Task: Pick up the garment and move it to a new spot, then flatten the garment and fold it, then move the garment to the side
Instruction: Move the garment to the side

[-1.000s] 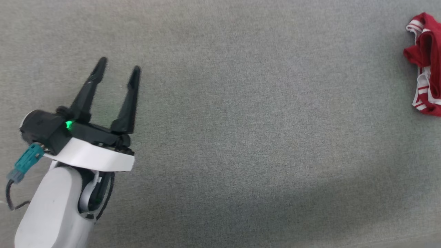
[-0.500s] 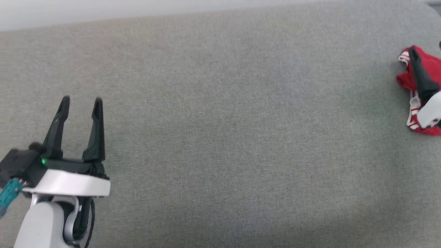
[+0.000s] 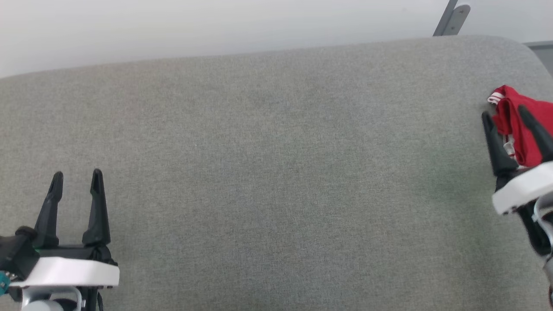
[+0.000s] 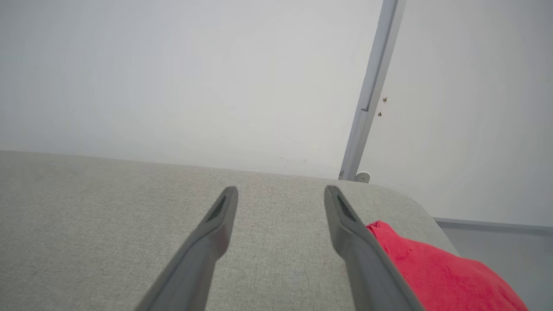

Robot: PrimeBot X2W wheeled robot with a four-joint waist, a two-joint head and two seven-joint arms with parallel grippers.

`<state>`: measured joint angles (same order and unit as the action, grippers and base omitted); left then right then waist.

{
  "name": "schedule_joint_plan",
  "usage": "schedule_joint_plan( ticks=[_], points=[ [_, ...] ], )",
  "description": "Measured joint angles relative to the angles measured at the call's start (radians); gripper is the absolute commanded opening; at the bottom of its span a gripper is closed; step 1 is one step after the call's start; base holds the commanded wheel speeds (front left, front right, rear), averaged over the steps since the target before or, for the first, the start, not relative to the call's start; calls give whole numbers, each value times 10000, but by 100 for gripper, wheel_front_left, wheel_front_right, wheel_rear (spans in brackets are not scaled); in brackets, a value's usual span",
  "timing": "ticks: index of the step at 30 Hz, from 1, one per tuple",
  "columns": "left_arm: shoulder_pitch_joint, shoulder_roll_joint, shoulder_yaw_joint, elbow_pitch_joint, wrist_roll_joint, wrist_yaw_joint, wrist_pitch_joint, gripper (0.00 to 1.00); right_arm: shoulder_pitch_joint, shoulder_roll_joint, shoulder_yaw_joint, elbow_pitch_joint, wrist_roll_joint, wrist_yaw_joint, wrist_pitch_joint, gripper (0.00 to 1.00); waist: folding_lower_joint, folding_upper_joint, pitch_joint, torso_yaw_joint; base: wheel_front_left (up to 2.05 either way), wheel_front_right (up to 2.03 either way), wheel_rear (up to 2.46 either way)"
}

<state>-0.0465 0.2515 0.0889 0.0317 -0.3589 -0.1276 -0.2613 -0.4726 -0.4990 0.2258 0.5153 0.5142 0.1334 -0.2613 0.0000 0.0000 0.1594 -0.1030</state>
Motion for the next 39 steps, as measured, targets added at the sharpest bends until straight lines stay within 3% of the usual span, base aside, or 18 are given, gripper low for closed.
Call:
schedule_joint_plan(
  ticks=[12, 19, 39],
  points=[
    [1089, -278, 483, -182, 169, 0, 0, 100, 2573, 1346, -1684, -2036, -1315, -2, 0, 100, 0, 0, -605, 177, 0, 0, 0],
    [1643, -420, 775, -171, 161, 0, 0, 100, 3642, 1818, -2301, -2878, -1716, -23, 0, 100, 0, 0, -844, 339, 0, 0, 0],
    [2719, -911, 1120, -265, 92, 0, 0, 100, 5165, 2357, -2993, -3850, -1860, -25, 0, 100, 0, 0, -1517, 862, 0, 0, 0]
  ],
)
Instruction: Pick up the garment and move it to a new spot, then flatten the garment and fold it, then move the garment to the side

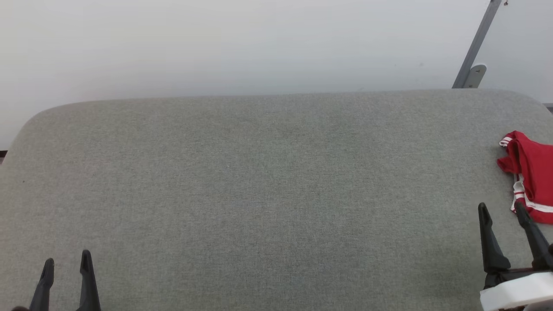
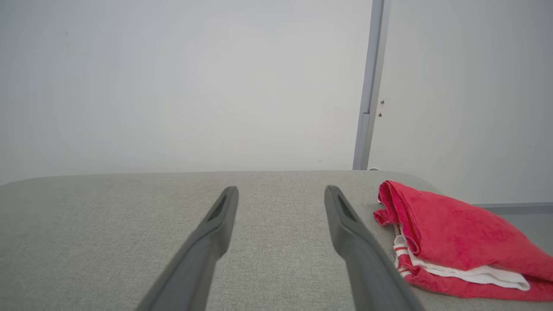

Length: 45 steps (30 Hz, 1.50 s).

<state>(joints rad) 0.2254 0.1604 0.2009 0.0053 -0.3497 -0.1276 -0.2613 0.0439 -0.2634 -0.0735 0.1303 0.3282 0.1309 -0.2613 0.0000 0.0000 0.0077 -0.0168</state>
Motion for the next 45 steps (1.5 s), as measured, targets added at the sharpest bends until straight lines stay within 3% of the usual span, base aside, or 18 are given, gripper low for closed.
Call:
schedule_joint_plan(
  ticks=[19, 45],
  points=[
    [147, 476, -1018, 330, 73, 0, 0, 100, 487, 382, -151, -311, -111, 0, 0, 100, 0, 0, -220, 78, 0, 0, 0],
    [2, 395, -1179, 504, -84, 0, 0, 100, 533, 387, -81, -328, -127, 0, 0, 100, -1, 0, -167, 49, 0, 0, 0]
  ],
)
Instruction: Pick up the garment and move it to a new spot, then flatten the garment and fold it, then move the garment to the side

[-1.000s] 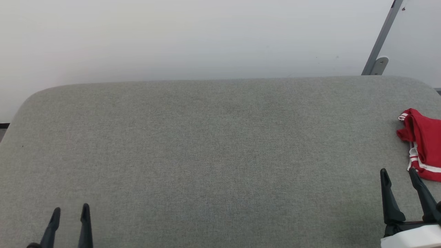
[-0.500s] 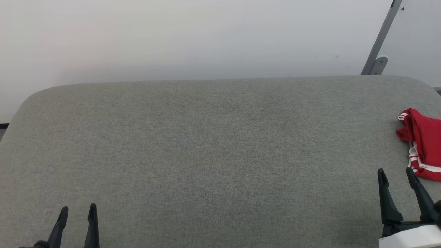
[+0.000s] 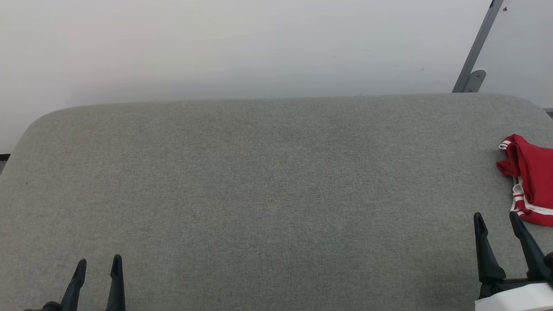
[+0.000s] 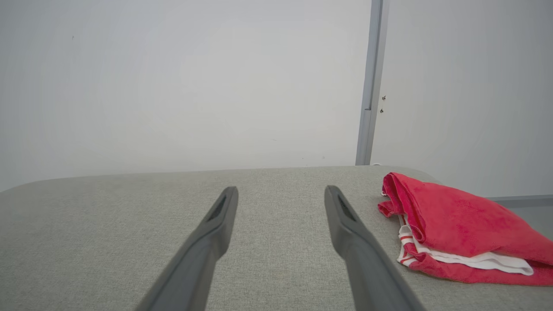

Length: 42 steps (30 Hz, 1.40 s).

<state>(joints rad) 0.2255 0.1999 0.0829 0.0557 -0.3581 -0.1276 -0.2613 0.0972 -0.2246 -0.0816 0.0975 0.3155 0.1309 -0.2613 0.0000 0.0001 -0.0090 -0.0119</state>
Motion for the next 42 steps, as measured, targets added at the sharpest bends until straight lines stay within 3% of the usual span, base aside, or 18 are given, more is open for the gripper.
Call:
schedule_joint_plan(
  ticks=[5, 6, 12, 42],
  points=[
    [-86, -15, 48, -2, -6, 0, 0, 100, -1, -2, 54, 15, 0, 0, 0, 100, 0, 0, 31, 41, 0, 0, 0],
    [-106, -17, 67, -4, -8, 0, 0, 0, -2, -2, 71, 25, 0, 0, 0, 0, 0, 0, 35, 49, 0, 0, 0],
    [39, -334, -44, 466, -81, 2, 73, 0, 165, 257, 184, 487, 107, 0, 61, 0, 1, 0, 38, 50, 0, 0, 0],
    [-1029, -681, -23, 988, -4498, 2, 1298, 0, -479, 759, 35, 840, 4585, 0, 1350, 0, 1, 0, 57, 66, 0, 0, 0]
  ],
)
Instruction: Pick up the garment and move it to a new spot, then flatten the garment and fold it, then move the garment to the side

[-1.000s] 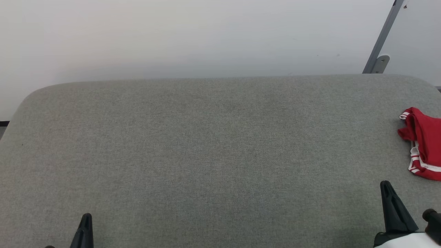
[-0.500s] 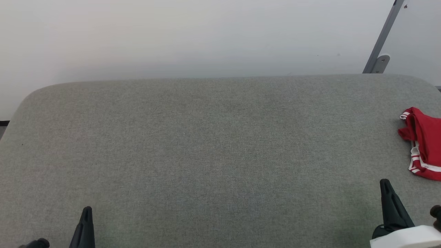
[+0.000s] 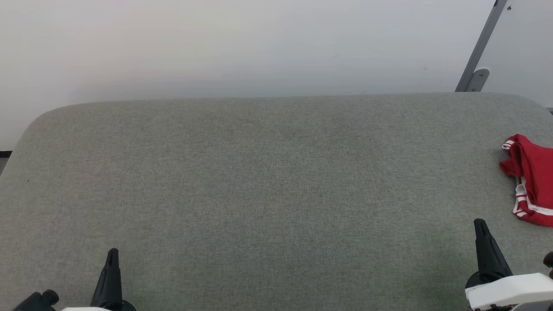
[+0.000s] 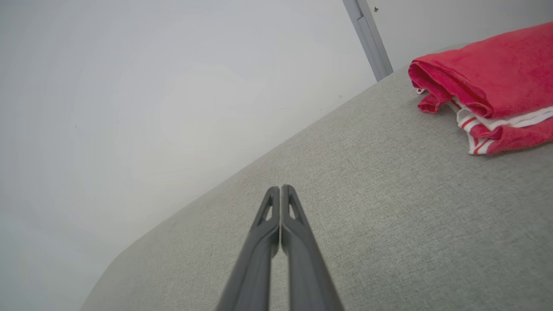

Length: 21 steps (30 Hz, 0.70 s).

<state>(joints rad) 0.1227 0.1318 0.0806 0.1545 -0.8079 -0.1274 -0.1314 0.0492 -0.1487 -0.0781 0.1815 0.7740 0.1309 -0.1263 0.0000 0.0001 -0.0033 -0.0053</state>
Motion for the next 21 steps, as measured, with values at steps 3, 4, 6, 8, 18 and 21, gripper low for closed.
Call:
schedule_joint_plan(
  ticks=[3, 4, 6, 8, 18, 21],
  points=[
    [-81, -31, 6, 42, -339, 0, 100, 0, -56, 48, -23, 56, 384, 0, 115, 0, 0, 0, 2, 2, 0, 0, 0],
    [-132, -40, 10, 56, -508, 0, 142, 0, -95, 69, -29, 71, 512, 0, 130, 0, -1, 0, 3, 2, 0, 0, 0],
    [-208, -58, 12, 69, -734, 0, 199, 0, -168, 107, -42, 90, 750, -2, 209, 0, 0, 0, 4, 3, 0, 0, 0],
    [-244, -77, 19, 107, -930, 0, 268, 0, -198, 132, -56, 100, 1003, -2, 290, 0, 0, 0, 5, 4, 0, 0, 0],
    [-585, -174, 50, 240, -2063, 0, 604, 0, -397, 255, -113, 176, 2150, -2, 621, 0, 0, 0, 12, 10, 0, 0, 0],
    [-632, -221, 58, 278, -2420, 0, 704, 0, -425, 288, -134, 196, 2481, -2, 723, 0, 0, 0, 14, 11, 0, 0, 0]
  ],
)
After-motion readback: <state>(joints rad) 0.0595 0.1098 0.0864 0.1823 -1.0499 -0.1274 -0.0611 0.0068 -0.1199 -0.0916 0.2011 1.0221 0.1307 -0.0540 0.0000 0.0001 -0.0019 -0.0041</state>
